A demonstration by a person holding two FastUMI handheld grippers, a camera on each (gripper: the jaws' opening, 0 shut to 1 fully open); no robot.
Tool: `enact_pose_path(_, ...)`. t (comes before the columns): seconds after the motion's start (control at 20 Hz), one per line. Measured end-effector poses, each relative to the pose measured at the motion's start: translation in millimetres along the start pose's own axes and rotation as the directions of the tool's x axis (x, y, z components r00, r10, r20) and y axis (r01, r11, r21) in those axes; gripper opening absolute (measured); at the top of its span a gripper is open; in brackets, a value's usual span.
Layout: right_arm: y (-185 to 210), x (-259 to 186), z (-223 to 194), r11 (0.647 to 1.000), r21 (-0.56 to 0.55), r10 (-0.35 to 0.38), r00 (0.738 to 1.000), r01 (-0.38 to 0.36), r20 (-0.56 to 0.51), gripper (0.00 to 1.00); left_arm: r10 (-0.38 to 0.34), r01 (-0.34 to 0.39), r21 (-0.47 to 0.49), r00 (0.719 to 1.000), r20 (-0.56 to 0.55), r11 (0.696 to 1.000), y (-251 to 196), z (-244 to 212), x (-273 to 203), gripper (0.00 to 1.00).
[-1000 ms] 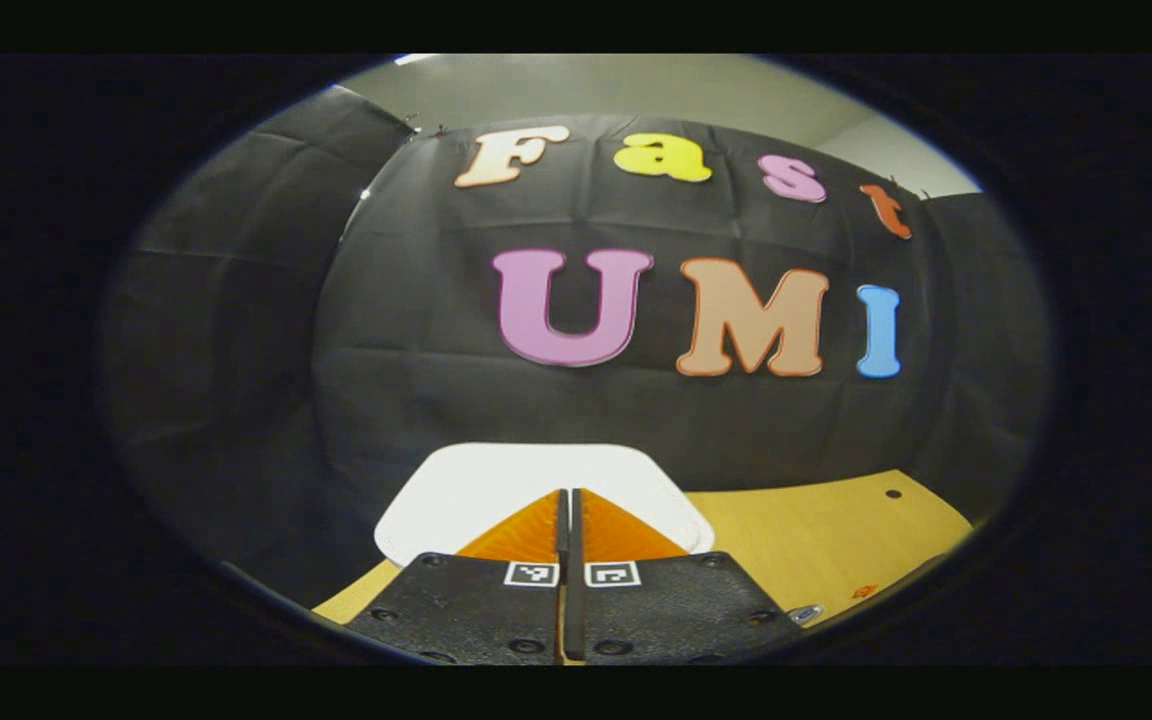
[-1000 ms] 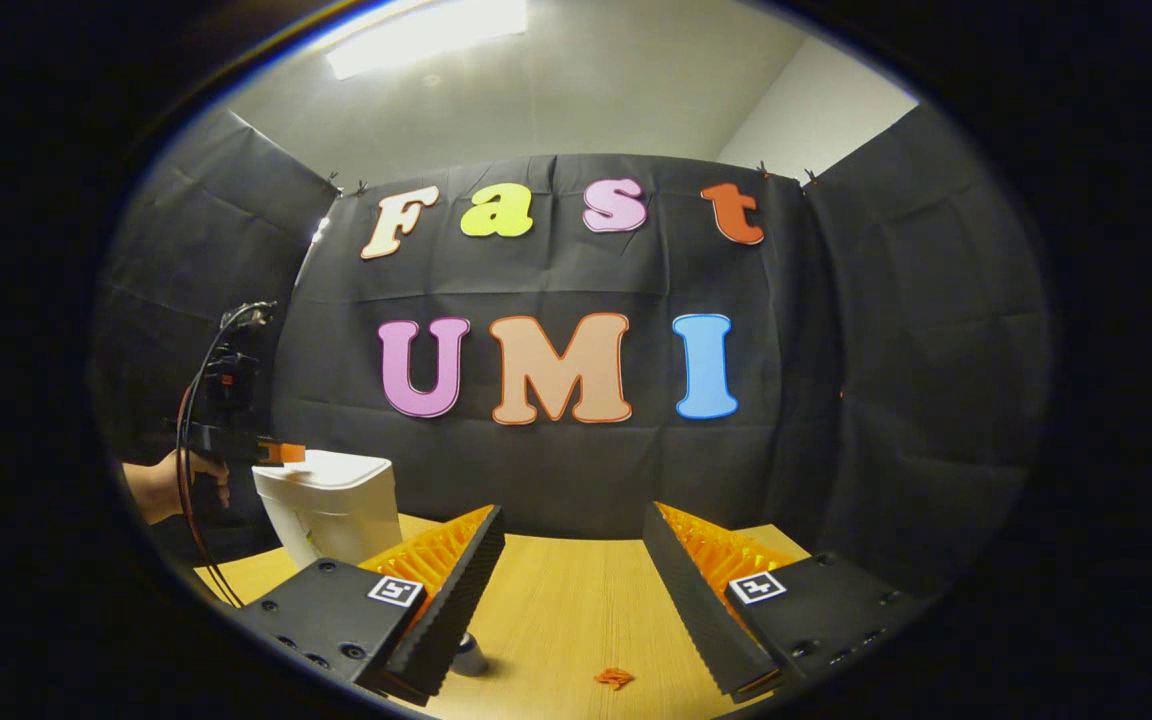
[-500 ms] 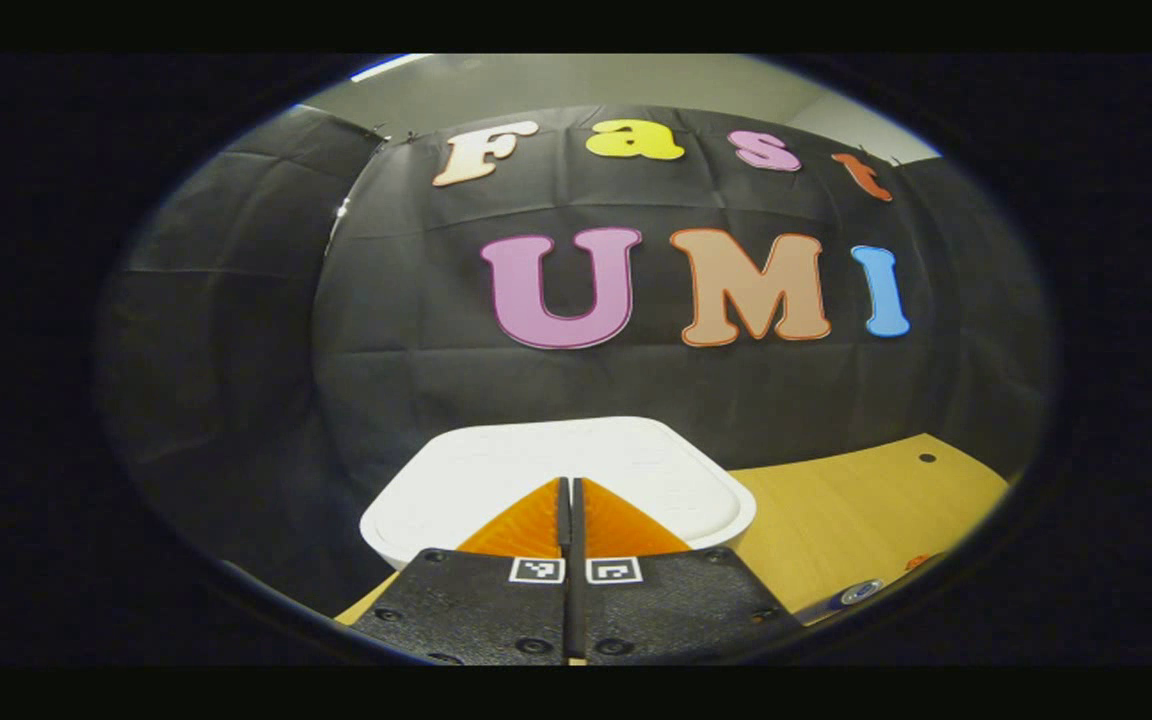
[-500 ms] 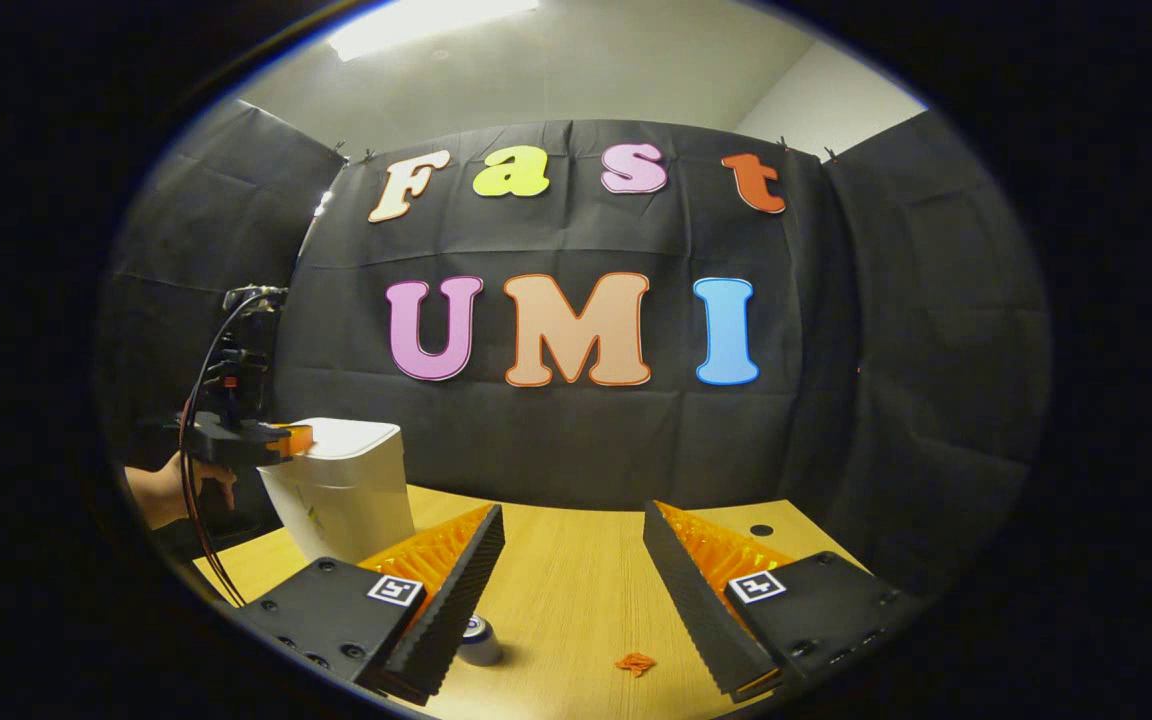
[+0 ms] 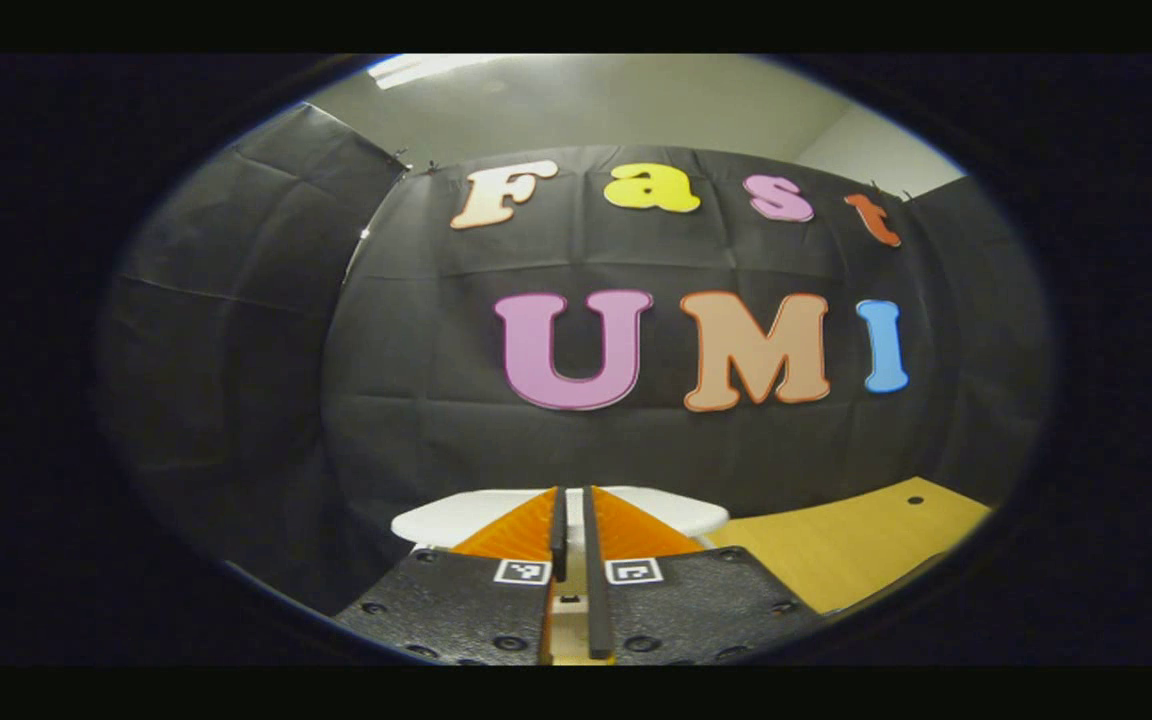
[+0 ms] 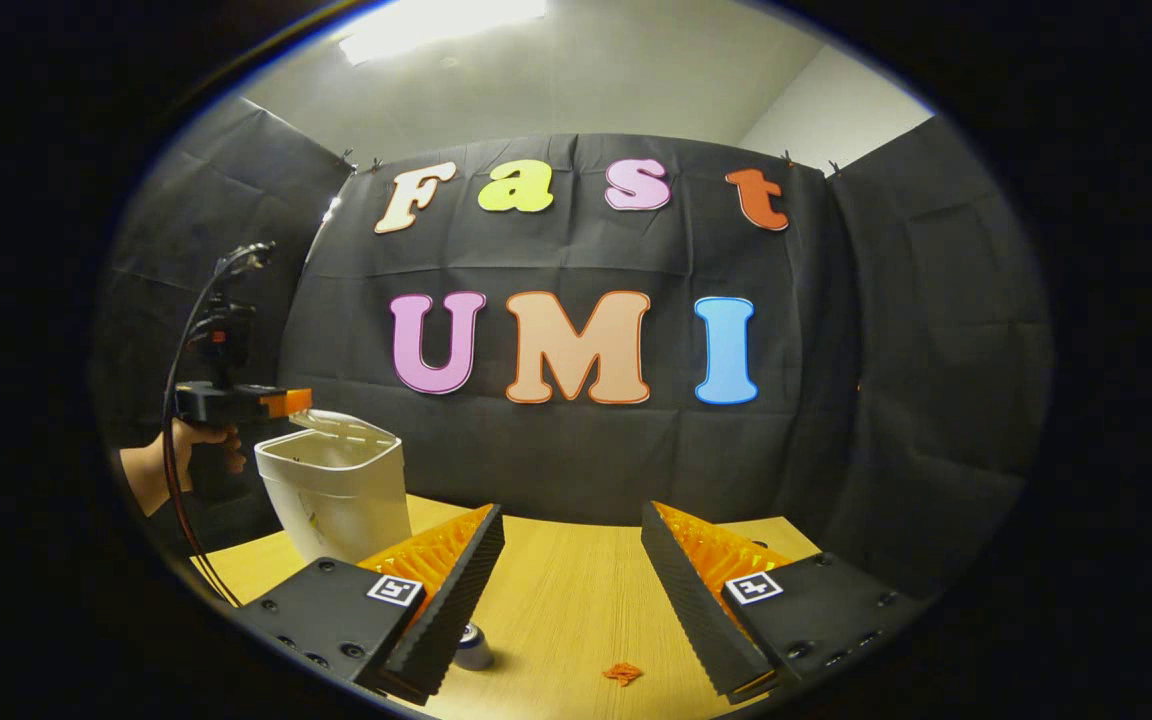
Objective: Press the lid of the desktop garbage bin to open it, pick up the crumpled paper on the desktop and throw it into the bin, then pick up the pop can on the desktop and drop it into the bin, and finally close the garbage bin lid.
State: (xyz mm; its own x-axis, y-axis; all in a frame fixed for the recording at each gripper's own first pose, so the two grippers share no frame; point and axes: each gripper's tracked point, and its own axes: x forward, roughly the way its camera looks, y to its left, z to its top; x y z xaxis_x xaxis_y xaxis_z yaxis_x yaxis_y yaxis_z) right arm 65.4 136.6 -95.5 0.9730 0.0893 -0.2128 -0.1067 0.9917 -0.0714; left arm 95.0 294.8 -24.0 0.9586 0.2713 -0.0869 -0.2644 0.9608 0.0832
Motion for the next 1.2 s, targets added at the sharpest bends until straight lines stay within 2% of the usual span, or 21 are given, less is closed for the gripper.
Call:
enact_pose_path(0.15, -10.2, -0.2, 3.6, 1.000, 0.006, -0.006, 1.000, 0.006, 0.017, 0.95, -0.013, 0.014, -0.012, 0.996, 0.085, 1.000, -10.6, 31.2, -19.4, 0.94)
enact_pose_path(0.3, -19.8, 3.4, 0.1, 1.000, 0.010, 0.008, 1.000, -0.008, 0.018, 0.94, 0.004, -0.002, -0.019, 0.991, 0.137, 1.000, -20.8, 53.1, -49.2, 0.93)
enact_pose_path(0.45, -34.9, 8.0, -21.9, 1.000, 0.021, 0.019, 1.000, -0.019, -0.017, 0.94, -0.001, 0.011, -0.058, 0.985, 0.175, 0.998, -39.2, 64.3, -89.5, 0.94)
enact_pose_path(0.65, -53.9, 20.5, -77.1, 0.999, 0.041, 0.025, 0.992, -0.021, -0.120, 0.94, 0.001, 0.015, -0.087, 0.983, 0.184, 0.996, -61.5, 57.1, -134.3, 0.94)
enact_pose_path(0.8, -65.9, 33.8, -134.4, 1.000, 0.021, 0.023, 0.971, -0.018, -0.240, 0.94, 0.005, 0.006, -0.082, 0.992, 0.130, 0.997, -74.1, 35.2, -155.2, 0.93)
enact_pose_path(1.0, -76.5, 47.6, -216.4, 0.999, -0.004, 0.030, 0.913, -0.035, -0.407, 0.94, 0.031, -0.028, -0.072, 0.998, 0.048, 0.997, -80.9, 12.9, -178.1, 0.93)
enact_pose_path(1.05, -78.2, 51.0, -241.0, 0.999, -0.006, 0.031, 0.889, -0.037, -0.457, 0.94, 0.042, -0.040, -0.067, 0.998, 0.040, 0.997, -80.9, 11.2, -182.0, 0.93)
enact_pose_path(1.15, -76.6, 54.9, -285.8, 0.999, 0.011, 0.049, 0.819, -0.052, -0.571, 0.93, 0.062, -0.060, -0.051, 0.998, 0.031, 0.997, -80.2, 9.8, -189.5, 0.92)
enact_pose_path(1.2, -75.1, 54.6, -302.4, 0.998, 0.024, 0.061, 0.781, -0.059, -0.622, 0.87, 0.068, -0.067, -0.040, 0.997, 0.028, 0.997, -79.7, 10.0, -192.6, 0.92)
